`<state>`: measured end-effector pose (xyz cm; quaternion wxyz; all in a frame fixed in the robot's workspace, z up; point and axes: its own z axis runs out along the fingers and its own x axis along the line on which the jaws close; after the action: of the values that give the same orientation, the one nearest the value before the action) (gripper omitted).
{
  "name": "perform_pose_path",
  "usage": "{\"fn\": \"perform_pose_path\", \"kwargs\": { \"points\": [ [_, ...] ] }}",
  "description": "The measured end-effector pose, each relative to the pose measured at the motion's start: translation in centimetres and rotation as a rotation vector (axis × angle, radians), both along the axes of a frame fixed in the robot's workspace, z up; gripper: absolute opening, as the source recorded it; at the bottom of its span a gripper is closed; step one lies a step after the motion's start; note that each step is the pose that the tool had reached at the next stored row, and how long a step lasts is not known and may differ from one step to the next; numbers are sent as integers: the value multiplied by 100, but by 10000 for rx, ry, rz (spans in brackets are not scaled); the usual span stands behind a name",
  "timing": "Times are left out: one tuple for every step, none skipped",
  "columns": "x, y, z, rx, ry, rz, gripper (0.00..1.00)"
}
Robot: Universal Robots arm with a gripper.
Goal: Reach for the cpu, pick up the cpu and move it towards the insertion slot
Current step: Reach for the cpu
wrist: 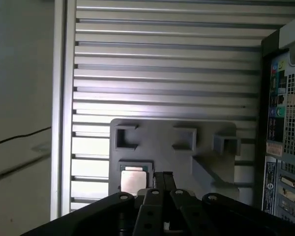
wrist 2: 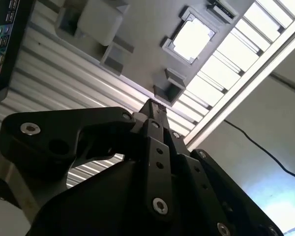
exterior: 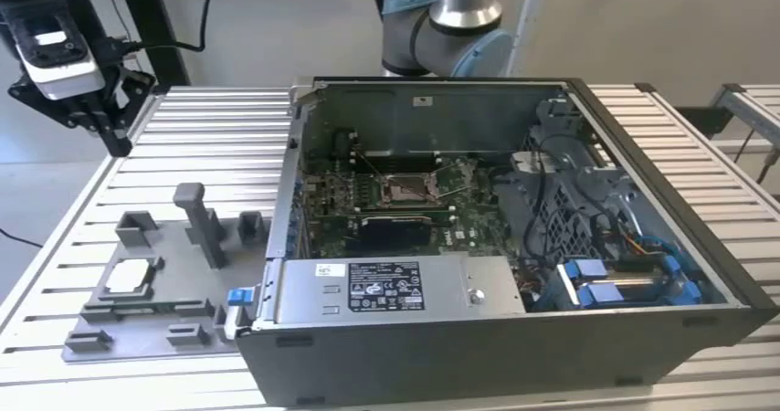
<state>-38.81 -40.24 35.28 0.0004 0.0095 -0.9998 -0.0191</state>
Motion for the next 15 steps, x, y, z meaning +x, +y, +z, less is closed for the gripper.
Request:
{"fn": "perform_pose_path", "kwargs": {
  "points": [
    [-11, -23, 0, 0, 0, 1, 0],
    [-22, -47, 0, -1, 1, 0, 0],
    [-34, -69, -1, -1, 0, 0, 0],
    [-47, -89, -1, -1, 1, 1, 0],
    [-62, -110, -2, 0, 0, 1, 0],
    [-78, -131, -2, -1, 0, 0, 0],
    [-93, -153, -3, -1, 1, 0, 0],
    [-108, -174, -4, -1, 0, 0, 0],
    [-124, -194, -4, -1, 1, 0, 0],
    [-139, -213, -4, -1, 1, 0, 0],
    [-151, -230, -6, -1, 0, 0, 0],
    [-159, -239, -6, -1, 1, 1, 0],
    [-165, -244, -7, 0, 0, 0, 0],
    [-175, -249, -7, -1, 0, -1, 0],
    [-186, -255, -8, -1, 1, 0, 0]
  ]
}}
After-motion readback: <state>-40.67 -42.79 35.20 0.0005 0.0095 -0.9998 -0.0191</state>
